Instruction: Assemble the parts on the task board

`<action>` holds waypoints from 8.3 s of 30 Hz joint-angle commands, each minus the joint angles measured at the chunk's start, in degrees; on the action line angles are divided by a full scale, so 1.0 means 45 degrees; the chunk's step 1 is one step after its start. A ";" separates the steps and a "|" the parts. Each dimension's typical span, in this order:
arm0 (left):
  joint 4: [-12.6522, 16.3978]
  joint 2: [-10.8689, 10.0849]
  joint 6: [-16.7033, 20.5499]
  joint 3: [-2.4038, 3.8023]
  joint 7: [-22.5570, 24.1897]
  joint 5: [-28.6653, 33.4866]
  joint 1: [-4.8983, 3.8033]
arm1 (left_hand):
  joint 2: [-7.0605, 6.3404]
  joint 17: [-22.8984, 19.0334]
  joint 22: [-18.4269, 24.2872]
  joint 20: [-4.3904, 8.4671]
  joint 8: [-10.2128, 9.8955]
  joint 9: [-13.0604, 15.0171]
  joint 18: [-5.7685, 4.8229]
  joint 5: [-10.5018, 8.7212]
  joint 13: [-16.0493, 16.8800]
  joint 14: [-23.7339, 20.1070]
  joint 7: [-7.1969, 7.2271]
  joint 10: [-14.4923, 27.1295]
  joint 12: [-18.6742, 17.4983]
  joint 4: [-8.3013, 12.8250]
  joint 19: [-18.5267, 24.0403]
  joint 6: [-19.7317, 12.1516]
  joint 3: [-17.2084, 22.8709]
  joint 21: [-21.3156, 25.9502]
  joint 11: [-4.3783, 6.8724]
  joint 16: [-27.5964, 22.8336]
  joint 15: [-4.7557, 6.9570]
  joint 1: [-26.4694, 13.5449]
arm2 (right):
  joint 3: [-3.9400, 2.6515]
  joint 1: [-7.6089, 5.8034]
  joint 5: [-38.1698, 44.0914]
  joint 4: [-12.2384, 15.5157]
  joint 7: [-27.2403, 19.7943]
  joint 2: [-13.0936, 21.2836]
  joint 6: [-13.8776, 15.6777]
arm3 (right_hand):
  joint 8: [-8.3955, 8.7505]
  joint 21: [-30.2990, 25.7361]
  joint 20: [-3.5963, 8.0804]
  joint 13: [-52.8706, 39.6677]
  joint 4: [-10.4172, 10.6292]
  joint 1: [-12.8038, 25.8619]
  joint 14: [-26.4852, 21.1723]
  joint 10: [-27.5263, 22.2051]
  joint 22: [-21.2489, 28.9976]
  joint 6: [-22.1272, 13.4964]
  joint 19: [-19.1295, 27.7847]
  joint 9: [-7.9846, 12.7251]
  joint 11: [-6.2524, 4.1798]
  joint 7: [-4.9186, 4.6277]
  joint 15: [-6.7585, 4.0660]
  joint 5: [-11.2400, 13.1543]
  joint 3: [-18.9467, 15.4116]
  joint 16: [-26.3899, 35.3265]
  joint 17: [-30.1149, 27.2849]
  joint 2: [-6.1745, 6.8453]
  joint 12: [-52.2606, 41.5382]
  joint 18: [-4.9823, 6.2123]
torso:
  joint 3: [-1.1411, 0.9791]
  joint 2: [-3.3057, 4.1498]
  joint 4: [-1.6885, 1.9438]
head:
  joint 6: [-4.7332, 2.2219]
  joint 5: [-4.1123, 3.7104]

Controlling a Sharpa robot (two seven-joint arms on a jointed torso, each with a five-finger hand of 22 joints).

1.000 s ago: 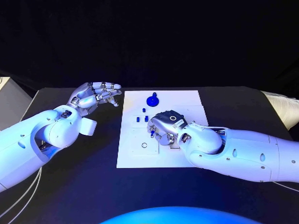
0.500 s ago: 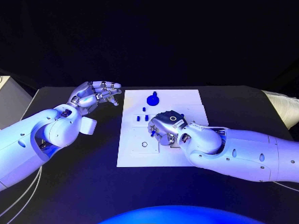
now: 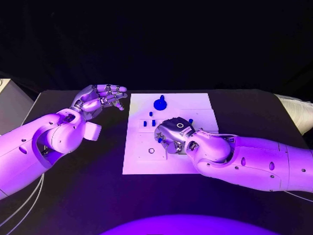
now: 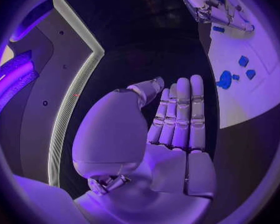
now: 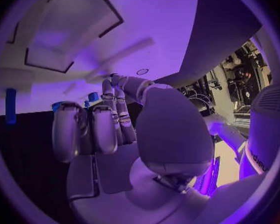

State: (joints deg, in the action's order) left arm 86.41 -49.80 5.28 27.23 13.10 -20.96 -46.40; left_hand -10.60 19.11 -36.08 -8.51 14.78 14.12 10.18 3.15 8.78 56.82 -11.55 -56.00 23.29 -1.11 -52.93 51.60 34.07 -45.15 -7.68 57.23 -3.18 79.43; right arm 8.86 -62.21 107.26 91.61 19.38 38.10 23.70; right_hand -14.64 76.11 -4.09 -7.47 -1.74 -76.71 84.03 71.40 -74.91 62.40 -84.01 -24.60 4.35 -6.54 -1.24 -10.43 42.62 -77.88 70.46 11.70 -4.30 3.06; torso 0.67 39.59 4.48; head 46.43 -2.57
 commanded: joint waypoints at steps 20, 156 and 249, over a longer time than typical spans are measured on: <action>-0.0007 -0.0002 -0.0190 0.0010 -0.0052 -0.0001 0.0029 | 0.0041 -0.0008 0.0012 0.0014 0.0025 0.0012 0.0075 -0.0032 0.0002 -0.0074 0.0000 0.0077 0.0043 -0.0015 -0.0056 -0.0116 -0.0077 0.0070 0.0010 -0.0067 -0.0037 0.0035 | 0.0039 0.0095 -0.0067 -0.0053 -0.0322 0.0107 -0.0306 | 0.1511 -0.2403 -0.0389 0.0795 0.0361 0.0560 0.0026 -0.2706 0.0687 -0.2047 -0.0315 0.0618 0.0332 -0.0071 0.0403 0.0669 -0.2359 0.0759 -0.1024 0.0740 0.0121 0.0392 | -0.0010 -0.0005 -0.0008 | 0.0025 -0.0032; -0.0250 0.0094 -0.0326 0.0006 -0.0190 0.0019 0.0100 | 0.0082 0.0017 0.0106 -0.0010 0.0086 0.0035 0.0083 -0.0031 0.0016 -0.0079 0.0001 0.0179 0.0197 -0.0097 -0.0101 -0.0164 -0.0103 0.0196 0.0007 -0.0093 -0.0048 0.0008 | -0.0632 -0.2160 -0.4280 0.1464 -0.0570 0.2471 -0.1717 | 0.0598 -0.1123 0.0110 0.0576 0.1030 0.0105 0.0369 -0.0106 -0.0315 0.0323 -0.0847 0.0294 -0.0362 0.0071 -0.0168 0.0301 -0.1111 0.0201 -0.0619 -0.0061 -0.1034 0.0137 | -0.0011 -0.0009 -0.0032 | -0.0189 -0.0149; -0.0246 0.0129 -0.0414 0.0004 -0.0260 0.0028 0.0104 | 0.0090 0.0035 0.0152 -0.0010 0.0132 0.0051 0.0080 -0.0032 0.0022 -0.0079 0.0003 0.0232 0.0300 -0.0132 -0.0141 -0.0186 -0.0115 0.0255 0.0007 -0.0110 -0.0050 0.0003 | 0.0065 -0.0342 -0.1524 0.0626 -0.0365 -0.0457 -0.1898 | 0.2077 -0.2854 -0.0332 0.0847 0.0795 0.0711 -0.0047 -0.2724 0.0799 -0.2339 -0.0442 0.0719 0.0498 -0.0826 0.0514 0.0476 -0.1866 0.0778 -0.1623 0.0803 0.0098 0.0364 | 0.0014 -0.0009 -0.0009 | 0.0226 0.0327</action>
State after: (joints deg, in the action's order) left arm 85.21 -49.34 4.39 27.21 11.65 -20.93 -45.99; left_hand -10.60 19.22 -35.43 -8.71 15.11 14.30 10.19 3.14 8.78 56.83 -11.55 -55.18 24.44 -1.59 -53.13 51.20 33.58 -44.10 -7.67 57.01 -3.18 79.43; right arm 9.17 -63.77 99.98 94.46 17.95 35.98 14.83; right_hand -5.51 63.93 -5.38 -3.73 1.91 -72.97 83.70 59.58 -71.76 52.25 -84.00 -21.44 6.58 -10.30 0.95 -8.52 34.25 -74.66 63.57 15.01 -3.85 3.99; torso 0.75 39.59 4.38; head 47.42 -1.13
